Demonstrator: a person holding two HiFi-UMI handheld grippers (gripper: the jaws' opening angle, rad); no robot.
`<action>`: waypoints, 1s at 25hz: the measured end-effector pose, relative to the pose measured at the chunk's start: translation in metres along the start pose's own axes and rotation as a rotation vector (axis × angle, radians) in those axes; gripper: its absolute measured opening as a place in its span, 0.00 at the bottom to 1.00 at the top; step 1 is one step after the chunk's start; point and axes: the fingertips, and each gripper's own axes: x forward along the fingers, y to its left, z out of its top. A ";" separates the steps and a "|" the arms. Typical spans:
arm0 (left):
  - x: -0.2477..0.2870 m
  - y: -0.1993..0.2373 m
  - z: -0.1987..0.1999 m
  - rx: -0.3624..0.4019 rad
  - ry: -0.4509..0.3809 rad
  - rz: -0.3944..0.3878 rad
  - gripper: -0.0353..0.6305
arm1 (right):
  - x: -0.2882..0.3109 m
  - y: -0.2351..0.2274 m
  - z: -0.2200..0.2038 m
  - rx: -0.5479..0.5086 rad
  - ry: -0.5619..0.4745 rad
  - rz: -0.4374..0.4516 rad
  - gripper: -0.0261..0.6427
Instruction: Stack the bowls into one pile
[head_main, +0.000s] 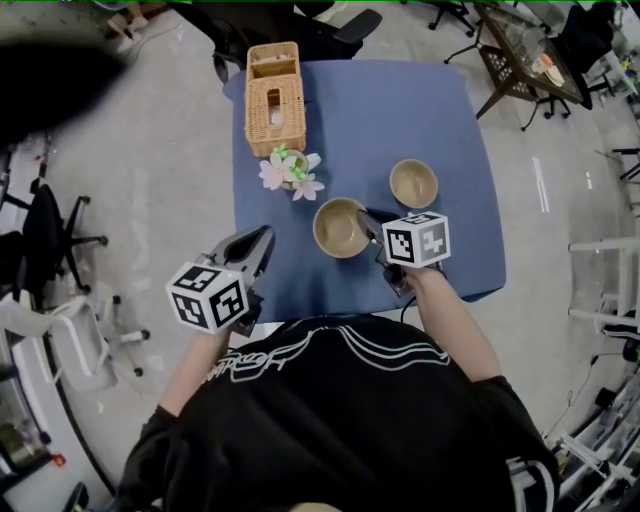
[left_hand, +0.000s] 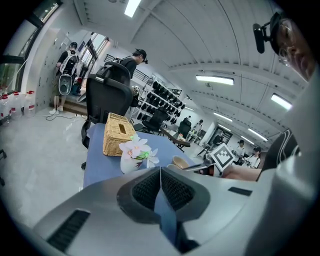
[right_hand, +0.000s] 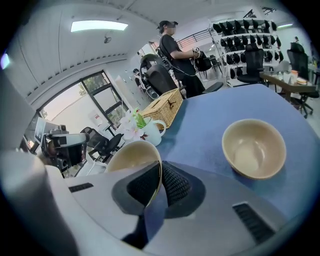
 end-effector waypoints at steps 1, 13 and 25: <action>0.004 -0.003 0.001 0.003 0.002 -0.004 0.09 | -0.004 -0.004 0.002 0.004 -0.005 -0.004 0.10; 0.043 -0.037 0.016 0.038 0.013 -0.052 0.09 | -0.052 -0.051 0.026 0.033 -0.080 -0.057 0.10; 0.069 -0.065 0.023 0.058 0.024 -0.063 0.09 | -0.093 -0.099 0.051 0.021 -0.118 -0.106 0.10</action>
